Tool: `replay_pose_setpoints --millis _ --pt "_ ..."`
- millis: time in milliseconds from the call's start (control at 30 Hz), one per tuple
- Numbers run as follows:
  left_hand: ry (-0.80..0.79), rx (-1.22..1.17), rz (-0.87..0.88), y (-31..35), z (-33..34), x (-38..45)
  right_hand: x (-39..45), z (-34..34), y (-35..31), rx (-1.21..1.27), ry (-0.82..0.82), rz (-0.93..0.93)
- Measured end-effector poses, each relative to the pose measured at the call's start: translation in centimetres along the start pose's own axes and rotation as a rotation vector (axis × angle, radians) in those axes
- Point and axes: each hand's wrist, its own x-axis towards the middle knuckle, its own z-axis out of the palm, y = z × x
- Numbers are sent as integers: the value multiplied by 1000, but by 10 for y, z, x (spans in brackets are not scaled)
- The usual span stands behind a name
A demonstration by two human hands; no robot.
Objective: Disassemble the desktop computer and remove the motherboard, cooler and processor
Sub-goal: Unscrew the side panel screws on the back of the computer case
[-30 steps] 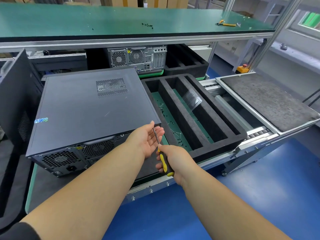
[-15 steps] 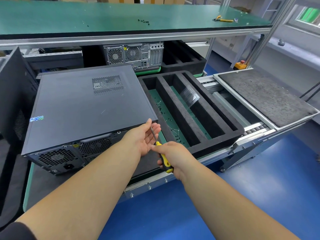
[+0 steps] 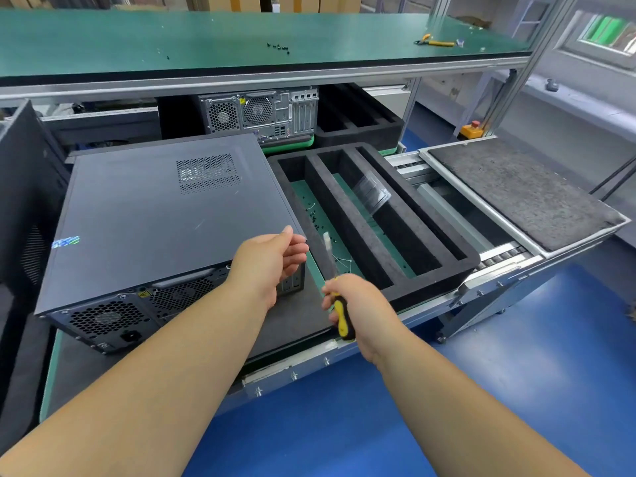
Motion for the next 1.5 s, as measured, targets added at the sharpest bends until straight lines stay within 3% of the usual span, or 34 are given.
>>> replay_pose_setpoints --millis 133,233,567,733,867,1033,1133,1333,1500 --pt "-196 332 14 4 9 -11 2 -13 -13 19 52 -281" --pt "-263 291 -86 6 15 -15 9 -16 -22 -62 28 -354" --pt "-294 325 -123 8 24 -9 39 -29 -23 -207 86 -489" --pt "-270 553 8 15 31 -2 88 -57 -22 -397 245 -337" --pt "-312 500 203 29 30 1 134 -82 -5 -428 286 -205" --pt "-174 398 341 34 25 8 173 -93 11 -418 227 -119" --pt "-135 381 380 33 21 11 187 -104 16 -430 284 -99" --pt "-64 368 436 31 19 13 204 -126 27 -712 418 -159" --pt "5 341 460 26 17 10 216 -135 39 -660 448 -238"
